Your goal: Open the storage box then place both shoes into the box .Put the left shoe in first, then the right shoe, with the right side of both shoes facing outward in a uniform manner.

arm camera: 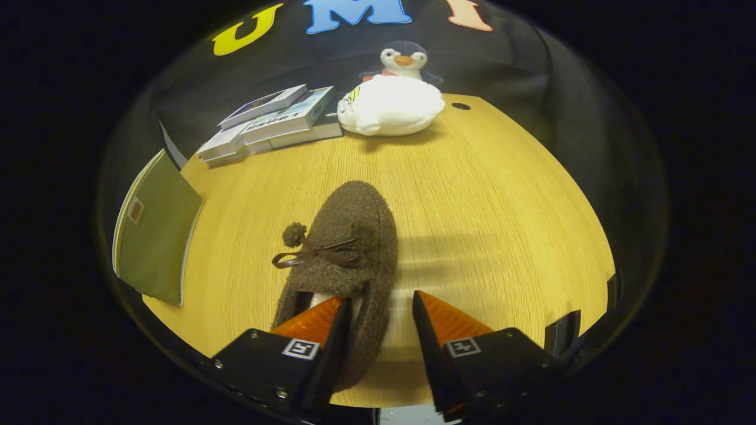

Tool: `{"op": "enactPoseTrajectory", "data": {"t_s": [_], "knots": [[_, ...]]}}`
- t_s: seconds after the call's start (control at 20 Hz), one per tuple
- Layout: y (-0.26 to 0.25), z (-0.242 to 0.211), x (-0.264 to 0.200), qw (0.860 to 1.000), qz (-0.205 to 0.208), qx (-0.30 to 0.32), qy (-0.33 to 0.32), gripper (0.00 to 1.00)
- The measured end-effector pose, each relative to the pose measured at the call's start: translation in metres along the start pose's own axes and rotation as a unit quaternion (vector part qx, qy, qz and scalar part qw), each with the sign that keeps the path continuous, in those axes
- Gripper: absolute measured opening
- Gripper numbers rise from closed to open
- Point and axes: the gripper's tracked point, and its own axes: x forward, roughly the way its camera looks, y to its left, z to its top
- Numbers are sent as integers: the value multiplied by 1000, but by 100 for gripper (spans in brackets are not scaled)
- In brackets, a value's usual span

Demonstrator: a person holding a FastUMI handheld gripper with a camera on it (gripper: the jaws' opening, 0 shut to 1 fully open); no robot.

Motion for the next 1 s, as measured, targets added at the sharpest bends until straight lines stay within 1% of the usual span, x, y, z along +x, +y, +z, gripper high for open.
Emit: {"op": "enactPoseTrajectory", "data": {"t_s": [0.05, 0.15, 0.2, 0.25, 0.3, 0.45, 0.55, 0.65, 0.8, 1.0], "knots": [[7, -1, 0, 1000, 10, 6, 3, 53], [7, -2, 0, 1000, -2, 7, 10, 25], [7, -2, -1, 1000, -7, 6, 13, 25], [-3, 2, -4, 999, -33, 14, 4, 25], [-7, 5, -3, 999, -36, 29, 9, 1], [5, 1, -5, 996, -12, 90, 19, 1], [6, 3, -10, 993, -4, 113, 22, 1], [10, 6, -19, 992, 2, 123, 19, 1], [28, 17, -31, 990, 20, 138, 11, 0], [55, 39, -49, 990, 39, 133, -4, 0]]}}
